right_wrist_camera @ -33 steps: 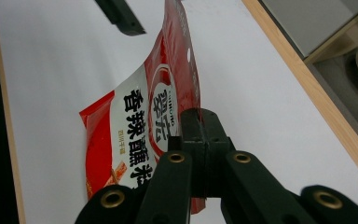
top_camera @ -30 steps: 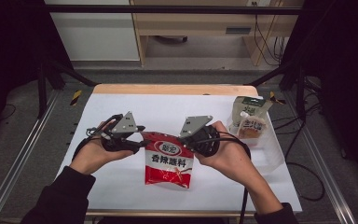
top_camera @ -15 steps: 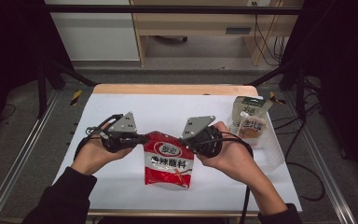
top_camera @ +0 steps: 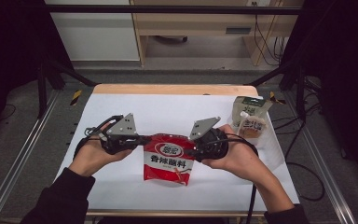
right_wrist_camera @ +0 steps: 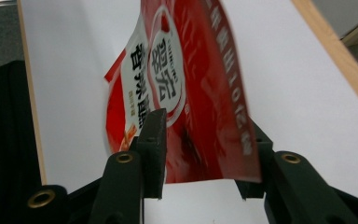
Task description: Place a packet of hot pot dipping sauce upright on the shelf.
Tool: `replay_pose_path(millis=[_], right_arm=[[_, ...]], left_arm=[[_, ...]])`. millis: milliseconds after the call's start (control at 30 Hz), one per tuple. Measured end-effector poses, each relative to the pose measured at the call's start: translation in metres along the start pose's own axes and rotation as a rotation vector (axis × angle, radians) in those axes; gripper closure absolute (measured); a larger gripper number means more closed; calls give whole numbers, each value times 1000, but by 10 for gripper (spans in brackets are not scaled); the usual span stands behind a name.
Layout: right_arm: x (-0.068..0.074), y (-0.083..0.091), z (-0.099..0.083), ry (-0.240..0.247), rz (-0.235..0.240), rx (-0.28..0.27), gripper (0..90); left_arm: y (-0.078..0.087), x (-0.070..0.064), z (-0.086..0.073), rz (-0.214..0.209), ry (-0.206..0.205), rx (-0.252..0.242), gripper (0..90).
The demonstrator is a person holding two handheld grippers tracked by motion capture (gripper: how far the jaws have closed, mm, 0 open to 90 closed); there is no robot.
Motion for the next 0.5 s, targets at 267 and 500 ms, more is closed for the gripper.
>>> replay_pose_path(millis=[267, 500], right_arm=[[0, -12, -3, -14, 28, 5, 804], [2, -11, 4, -16, 37, 10, 896]], left_arm=[[3, 1, 1, 5, 8, -17, 900], [9, 2, -1, 14, 37, -20, 893]])
Point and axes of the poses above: each handheld gripper's, and its own axes: y roughly backward along the jaws, z roughly out of its top, x roughly to its left, the point moved 3 cm from there along -y, roughly forward along the jaws, and after that the axes turned 3 degrees about -x, right-handed, at the moved point
